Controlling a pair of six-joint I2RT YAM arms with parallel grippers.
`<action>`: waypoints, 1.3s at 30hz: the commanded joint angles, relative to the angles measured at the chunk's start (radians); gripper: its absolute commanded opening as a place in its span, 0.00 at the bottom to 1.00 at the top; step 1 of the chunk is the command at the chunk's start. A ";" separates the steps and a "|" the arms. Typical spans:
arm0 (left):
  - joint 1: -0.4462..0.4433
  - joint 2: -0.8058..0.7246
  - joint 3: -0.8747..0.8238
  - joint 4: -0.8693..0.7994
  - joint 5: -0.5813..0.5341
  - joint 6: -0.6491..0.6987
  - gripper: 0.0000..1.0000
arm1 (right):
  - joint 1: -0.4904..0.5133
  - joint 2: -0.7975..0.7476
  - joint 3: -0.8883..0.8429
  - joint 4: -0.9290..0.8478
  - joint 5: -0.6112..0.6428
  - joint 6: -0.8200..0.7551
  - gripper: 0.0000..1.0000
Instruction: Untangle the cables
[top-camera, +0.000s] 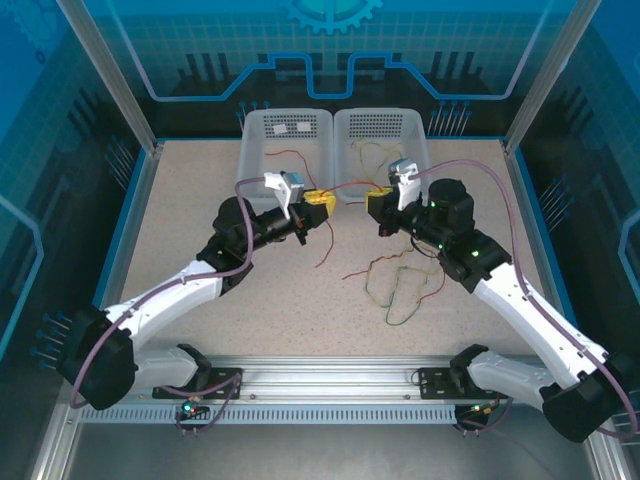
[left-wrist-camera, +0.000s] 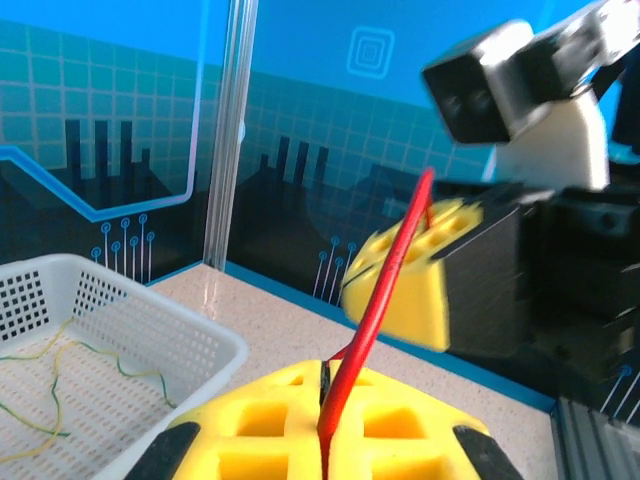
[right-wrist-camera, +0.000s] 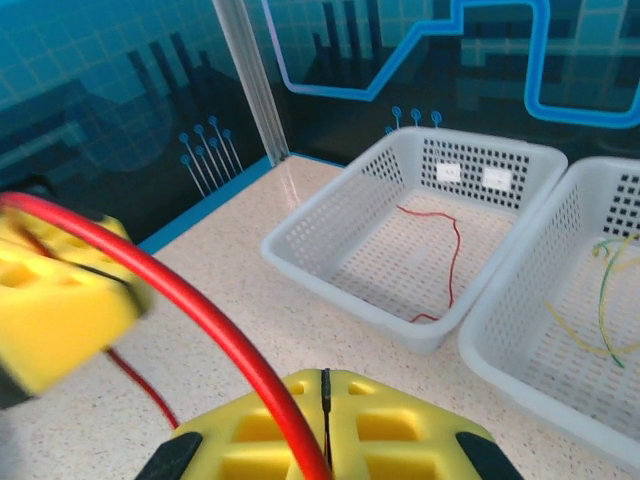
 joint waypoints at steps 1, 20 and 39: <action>-0.002 -0.043 -0.023 0.118 -0.051 -0.069 0.00 | -0.005 0.082 -0.001 -0.052 0.012 -0.012 0.00; 0.017 -0.029 -0.091 0.293 -0.165 -0.137 0.00 | 0.115 0.336 -0.129 0.210 -0.224 0.042 0.00; 0.074 -0.034 -0.151 0.359 -0.179 -0.212 0.00 | 0.174 0.311 -0.102 0.190 -0.300 -0.047 0.00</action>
